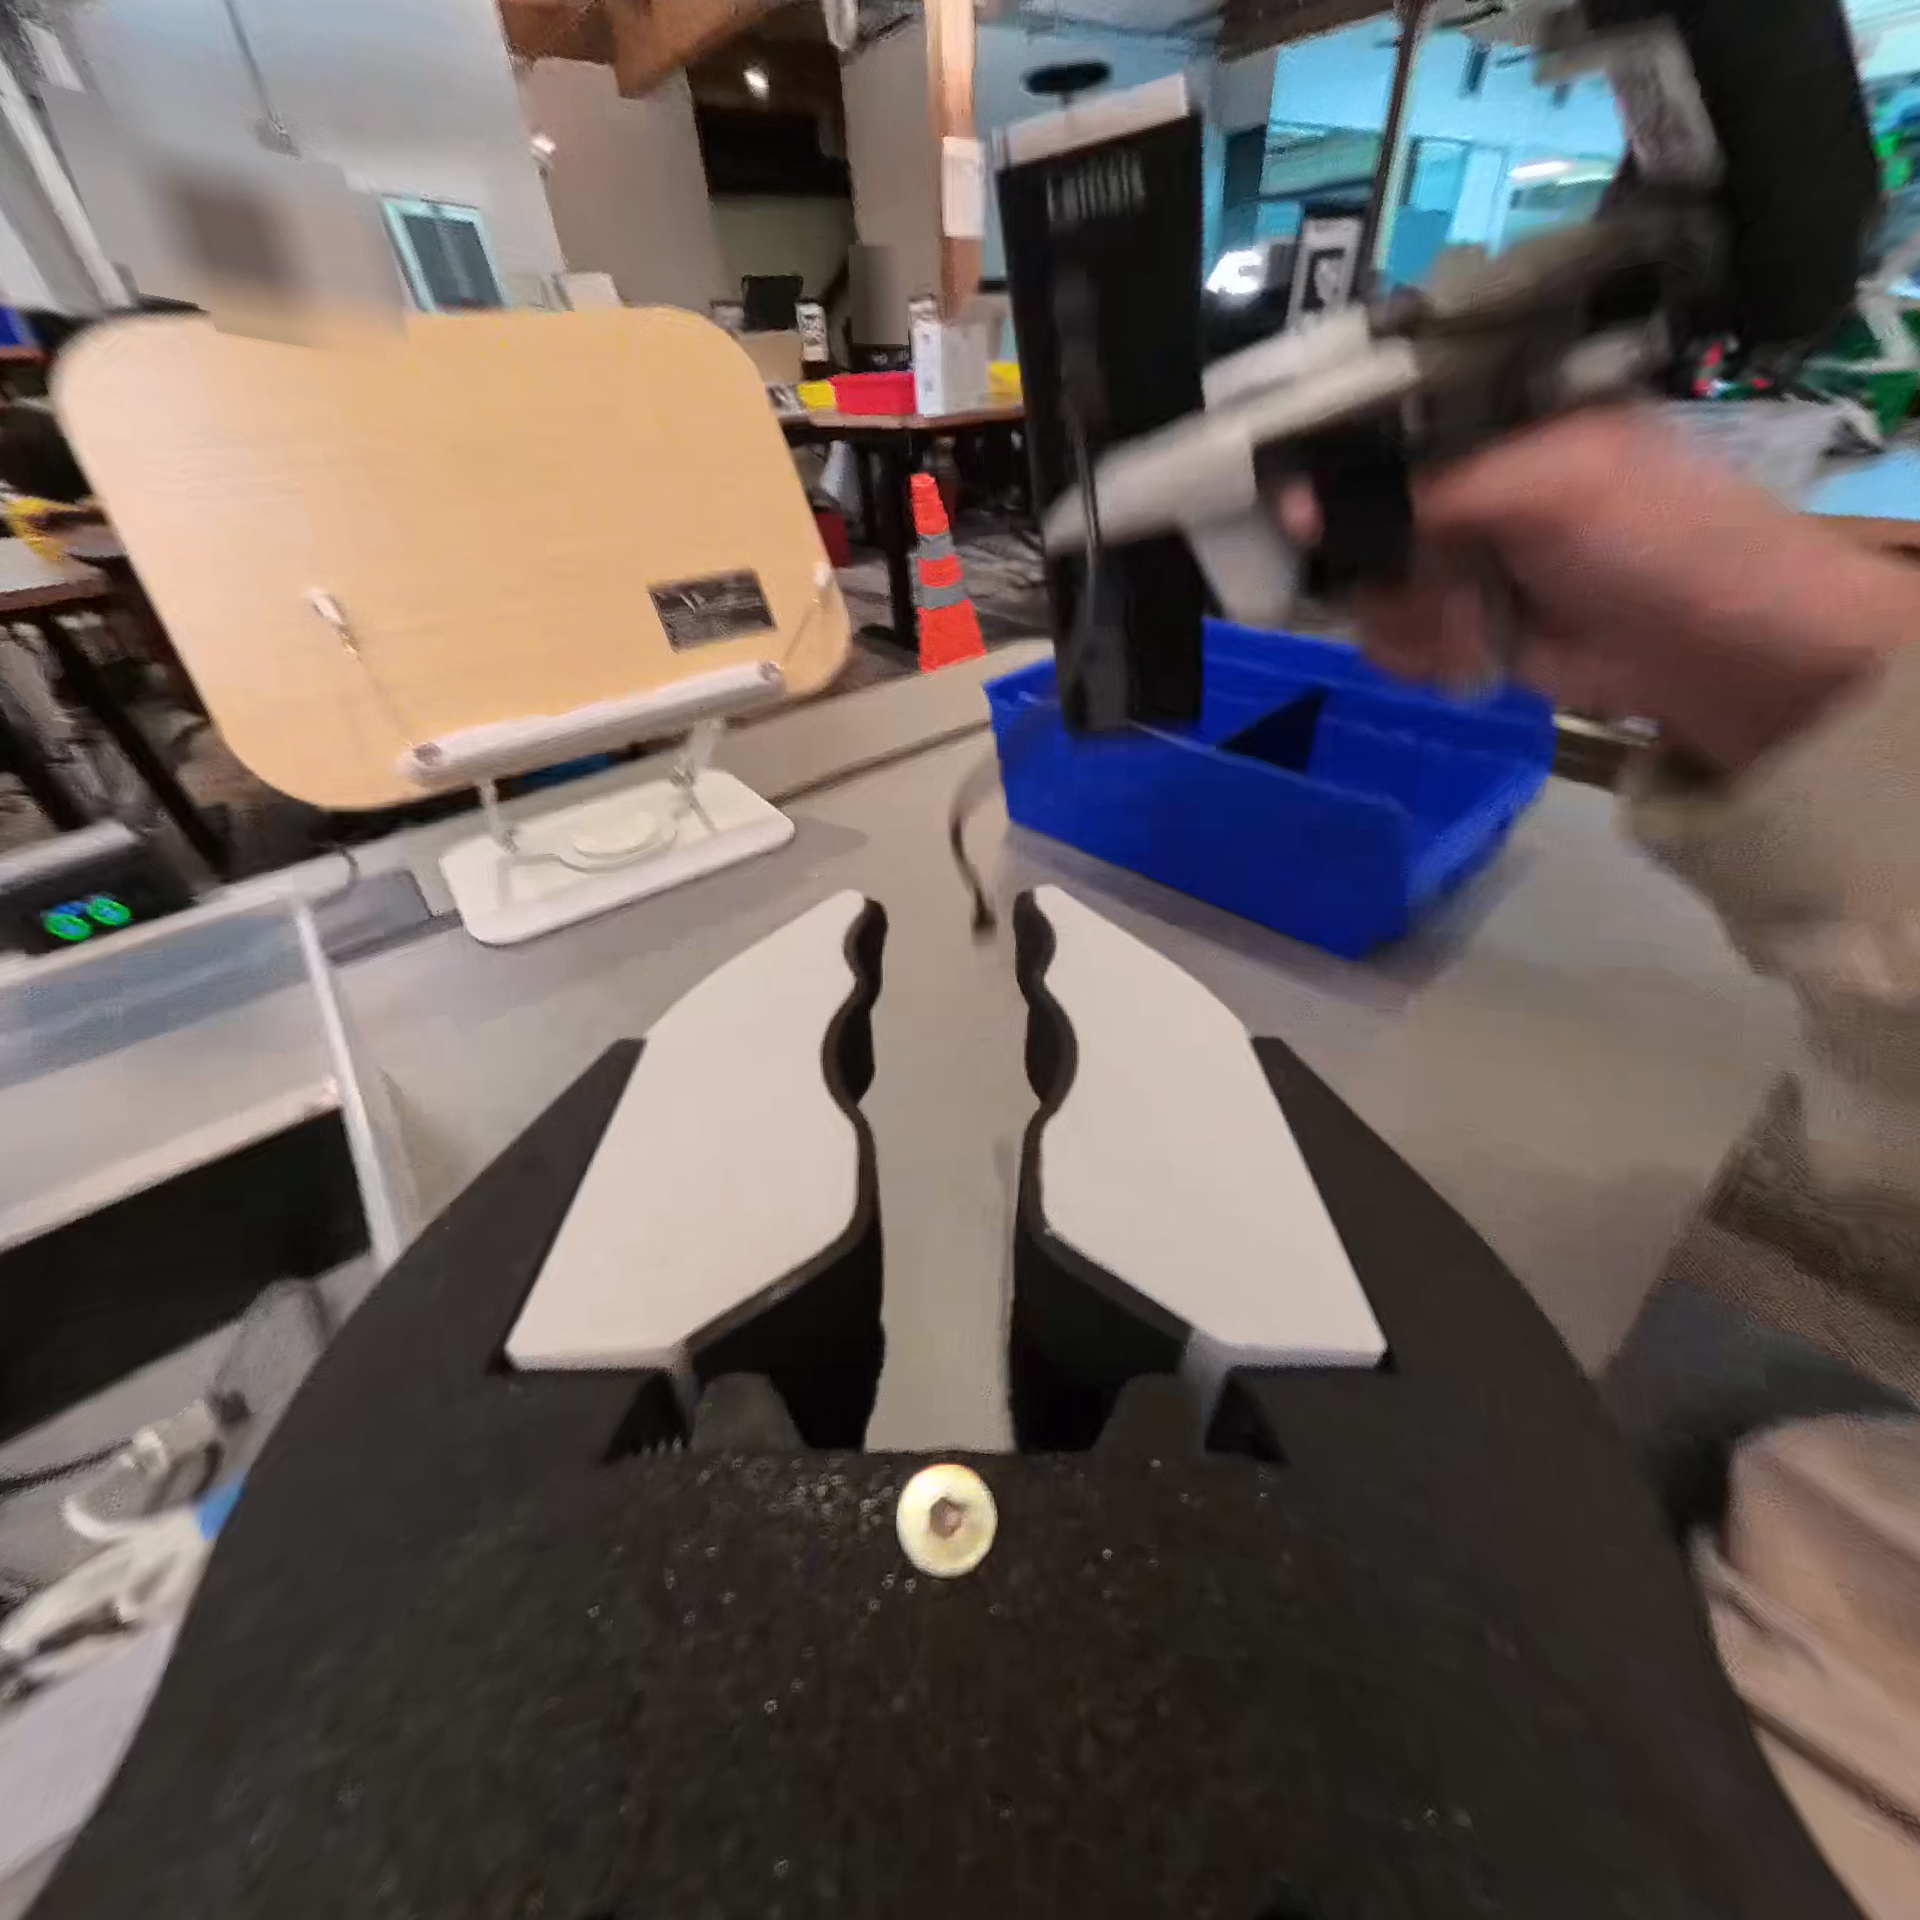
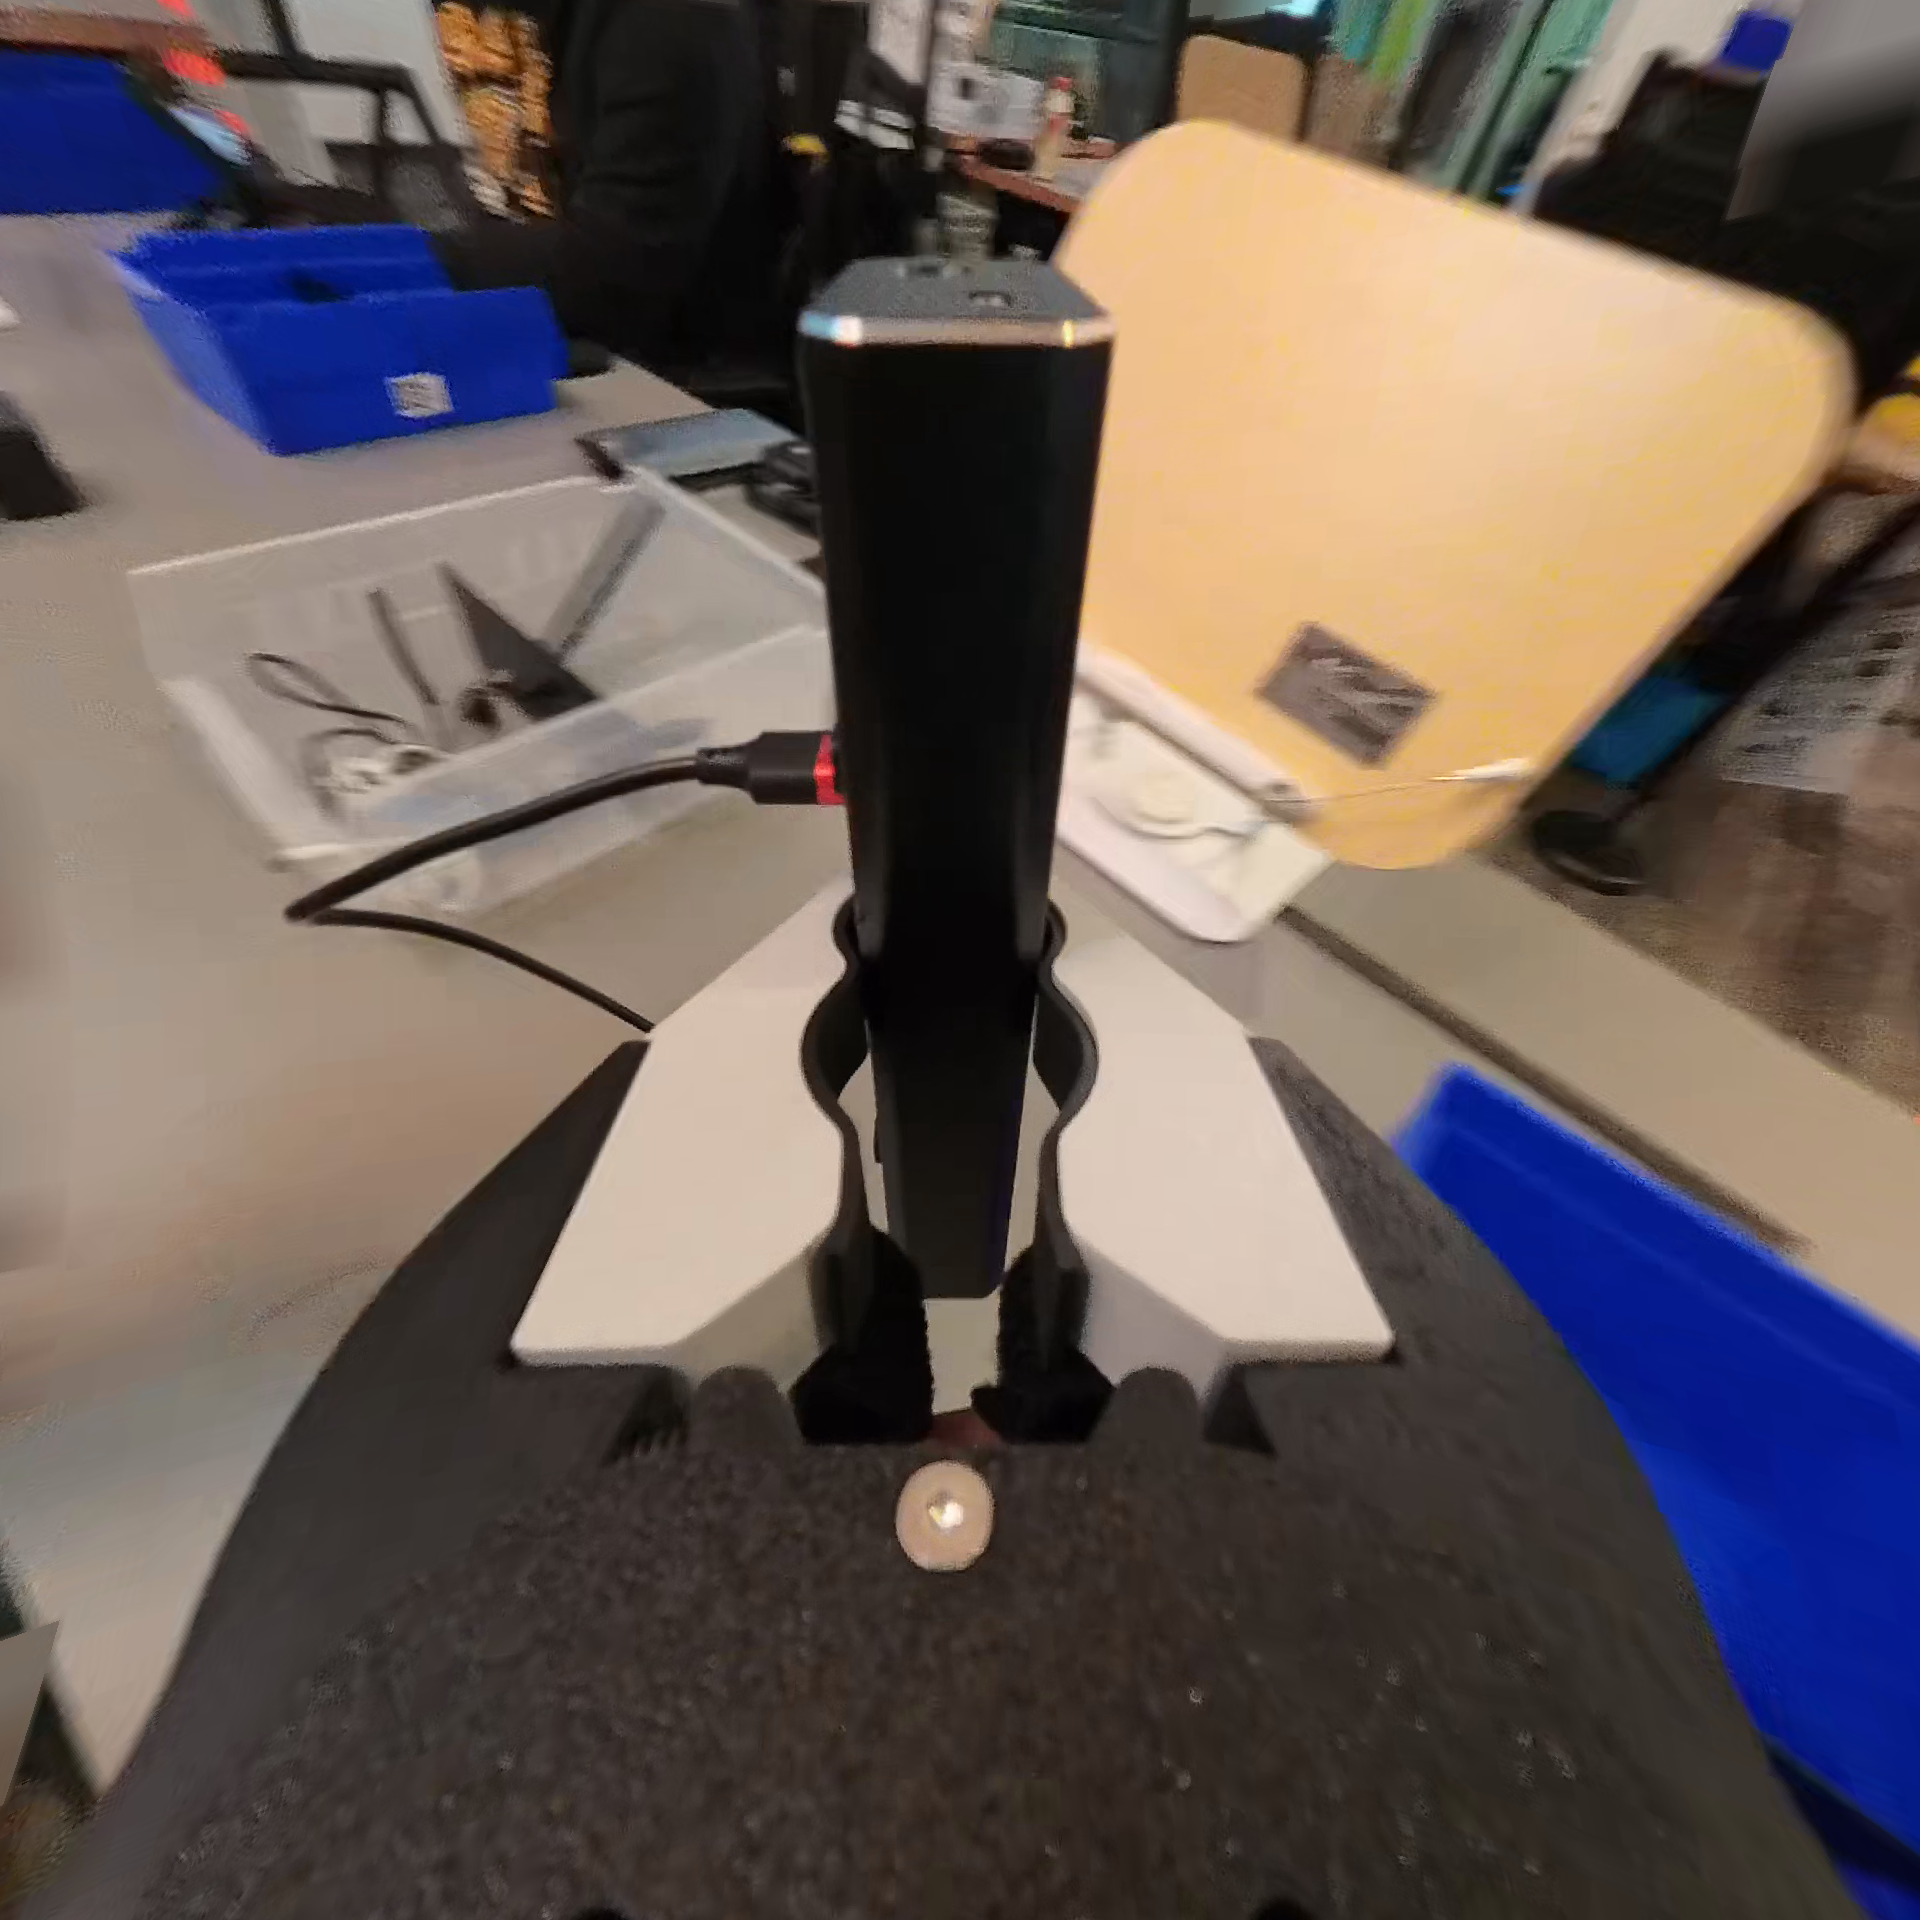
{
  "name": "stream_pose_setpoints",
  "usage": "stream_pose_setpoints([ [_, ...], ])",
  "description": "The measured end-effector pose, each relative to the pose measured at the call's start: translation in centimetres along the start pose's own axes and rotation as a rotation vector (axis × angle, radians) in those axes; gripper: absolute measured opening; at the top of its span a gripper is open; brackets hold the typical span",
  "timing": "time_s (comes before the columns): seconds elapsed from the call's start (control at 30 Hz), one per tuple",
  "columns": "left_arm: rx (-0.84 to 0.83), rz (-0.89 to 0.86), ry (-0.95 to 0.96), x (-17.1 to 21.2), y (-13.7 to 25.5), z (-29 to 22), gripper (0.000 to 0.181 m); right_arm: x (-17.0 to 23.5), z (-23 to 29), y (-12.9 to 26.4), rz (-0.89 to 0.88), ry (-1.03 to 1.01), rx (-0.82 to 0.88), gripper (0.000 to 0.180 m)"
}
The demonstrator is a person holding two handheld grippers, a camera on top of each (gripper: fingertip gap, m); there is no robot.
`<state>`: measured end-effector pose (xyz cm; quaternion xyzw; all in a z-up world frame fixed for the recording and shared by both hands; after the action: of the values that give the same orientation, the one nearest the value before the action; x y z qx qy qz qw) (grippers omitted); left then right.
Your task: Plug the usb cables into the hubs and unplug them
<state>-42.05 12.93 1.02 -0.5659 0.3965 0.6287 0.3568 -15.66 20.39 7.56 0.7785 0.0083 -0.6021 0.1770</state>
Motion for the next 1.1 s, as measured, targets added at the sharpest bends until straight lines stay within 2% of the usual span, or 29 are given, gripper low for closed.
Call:
stream_pose_setpoints([
  [0.07,-0.005,0.050,-0.005,3.5,1.6,-0.9,0.024,-1.2,-4.9,0.9,0.002,0.081,0.146,0.026],
  [0.17,-0.095,0.087,-0.001,8.1,3.9,-1.3,0.016,-2.4,-13.4,1.7,0.033,0.289,0.460,0.027],
  [0.23,-0.084,0.082,0.046,8.1,4.3,-1.2,0.014,-1.8,-18.0,1.3,0.122,0.462,0.580,0.027],
  [0.3,-0.060,0.043,0.053,7.5,4.1,-1.1,0.014,0.1,-20.9,0.0,0.237,0.584,0.618,0.026],
  [0.4,-0.040,0.093,0.063,8.4,3.5,-1.1,0.016,4.9,-22.6,-3.3,0.368,0.631,0.485,0.026],
  [0.57,0.016,0.115,0.124,9.1,2.8,-1.5,0.020,11.7,-20.9,-7.0,0.605,0.772,0.136,0.027],
  [0.8,0.022,0.131,0.186,9.7,2.6,-0.4,0.021,17.3,-21.2,-11.0,0.935,0.813,-0.211,0.028],
  [0.93,0.010,0.125,0.217,9.9,2.9,0.3,0.022,19.8,-21.2,-12.5,1.092,0.822,-0.323,0.027],
  [1.1,0.007,0.122,0.252,10.2,3.1,1.0,0.023,20.5,-21.0,-13.5,1.079,0.766,-0.338,0.034],
])
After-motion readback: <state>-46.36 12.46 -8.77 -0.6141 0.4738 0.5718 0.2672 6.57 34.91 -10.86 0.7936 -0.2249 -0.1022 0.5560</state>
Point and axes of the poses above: each gripper's, where its closed fingertips meet, y back along the fingers, x out of its underside, z = x × y across the jaws, the point moved 8 cm from there along y, back along the fingers, and after that the axes turned 12 degrees about x, right-handed, at the moved point
